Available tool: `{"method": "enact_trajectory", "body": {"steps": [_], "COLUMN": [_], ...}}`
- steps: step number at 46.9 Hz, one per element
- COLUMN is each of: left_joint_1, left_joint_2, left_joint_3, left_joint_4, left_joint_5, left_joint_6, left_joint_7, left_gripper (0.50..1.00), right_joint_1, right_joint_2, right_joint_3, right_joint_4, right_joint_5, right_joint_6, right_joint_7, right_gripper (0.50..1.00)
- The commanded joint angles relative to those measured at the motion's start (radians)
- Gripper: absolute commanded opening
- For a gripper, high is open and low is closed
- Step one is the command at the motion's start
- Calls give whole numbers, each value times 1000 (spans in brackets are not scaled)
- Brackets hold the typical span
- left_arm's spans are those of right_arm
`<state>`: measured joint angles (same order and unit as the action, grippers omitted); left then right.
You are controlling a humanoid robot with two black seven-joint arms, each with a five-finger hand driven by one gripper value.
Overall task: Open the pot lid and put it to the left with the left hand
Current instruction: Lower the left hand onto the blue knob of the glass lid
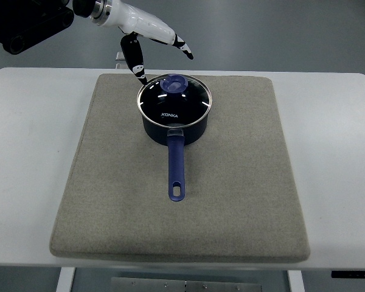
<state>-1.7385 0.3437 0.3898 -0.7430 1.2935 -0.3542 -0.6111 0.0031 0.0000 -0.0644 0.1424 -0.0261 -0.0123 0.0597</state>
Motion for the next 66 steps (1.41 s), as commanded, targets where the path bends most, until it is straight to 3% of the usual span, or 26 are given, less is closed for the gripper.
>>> {"method": "enact_trajectory", "body": {"steps": [1, 39, 66], "left_joint_1": [4, 22, 56], "left_joint_2": [0, 0, 3], "left_joint_3": [1, -28, -23], "left_joint_4": [-22, -79, -21], "left_joint_5": [68, 87, 21], "left_joint_6": [29, 29, 6], "left_joint_7": [0, 0, 0], "left_gripper": [966, 990, 990], "right_joint_1": [0, 0, 0], "right_joint_2": [0, 0, 0], "right_joint_3": [0, 0, 0], "right_joint_4": [0, -1, 0], "right_joint_5": [0, 0, 0], "right_joint_6": [0, 0, 0], "right_joint_7": [0, 0, 0], "right_gripper": [917, 917, 917]}}
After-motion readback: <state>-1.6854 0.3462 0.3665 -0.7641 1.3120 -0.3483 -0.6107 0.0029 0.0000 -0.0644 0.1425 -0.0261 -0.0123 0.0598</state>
